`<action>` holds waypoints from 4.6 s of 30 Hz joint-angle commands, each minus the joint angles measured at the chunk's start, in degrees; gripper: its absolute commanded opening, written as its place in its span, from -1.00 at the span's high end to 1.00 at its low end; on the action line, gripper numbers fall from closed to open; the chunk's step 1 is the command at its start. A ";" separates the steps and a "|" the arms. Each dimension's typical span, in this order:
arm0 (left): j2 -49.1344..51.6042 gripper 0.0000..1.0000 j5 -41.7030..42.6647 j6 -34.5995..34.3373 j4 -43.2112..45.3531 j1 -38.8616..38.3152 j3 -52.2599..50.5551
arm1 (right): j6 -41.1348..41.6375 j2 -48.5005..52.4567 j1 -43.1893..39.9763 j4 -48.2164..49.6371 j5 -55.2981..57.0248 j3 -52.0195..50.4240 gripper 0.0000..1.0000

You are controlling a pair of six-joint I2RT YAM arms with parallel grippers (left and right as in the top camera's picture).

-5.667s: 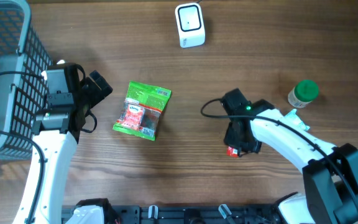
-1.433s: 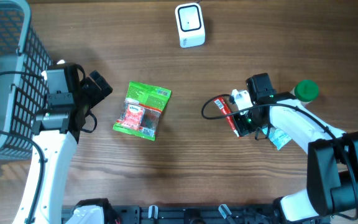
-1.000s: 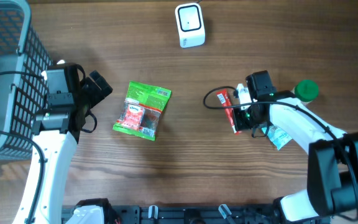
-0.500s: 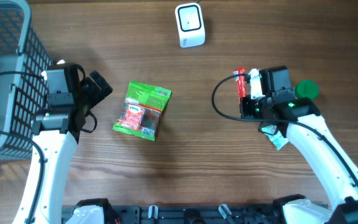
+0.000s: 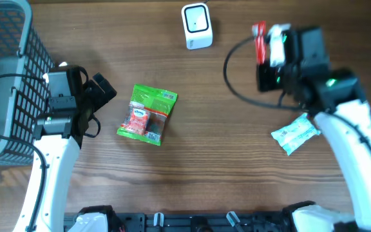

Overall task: Scan the item barcode
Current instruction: 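Lift the stick pack up and right with the right gripper, then hold the stick pack in front of the white scanner, then carry the stick pack right and drop it beside the jar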

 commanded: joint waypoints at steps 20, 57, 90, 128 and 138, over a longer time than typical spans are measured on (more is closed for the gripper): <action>-0.09 -1.00 -0.57 0.46 0.07 0.35 0.07 | -21.59 42.77 11.30 7.45 27.85 30.71 0.91; -0.09 -1.00 -0.57 0.46 0.04 0.35 0.07 | -41.88 57.51 17.90 24.26 41.55 30.67 0.92; -0.09 -1.00 -0.57 0.46 0.07 0.35 0.07 | -43.63 57.53 16.57 24.24 48.57 26.25 0.91; -0.09 -1.00 -0.57 0.48 0.07 0.35 0.07 | -34.97 48.35 16.94 23.63 33.40 25.53 0.91; -0.09 -1.00 -0.57 0.46 0.04 0.35 0.07 | -18.51 31.41 14.34 5.97 27.54 25.53 0.91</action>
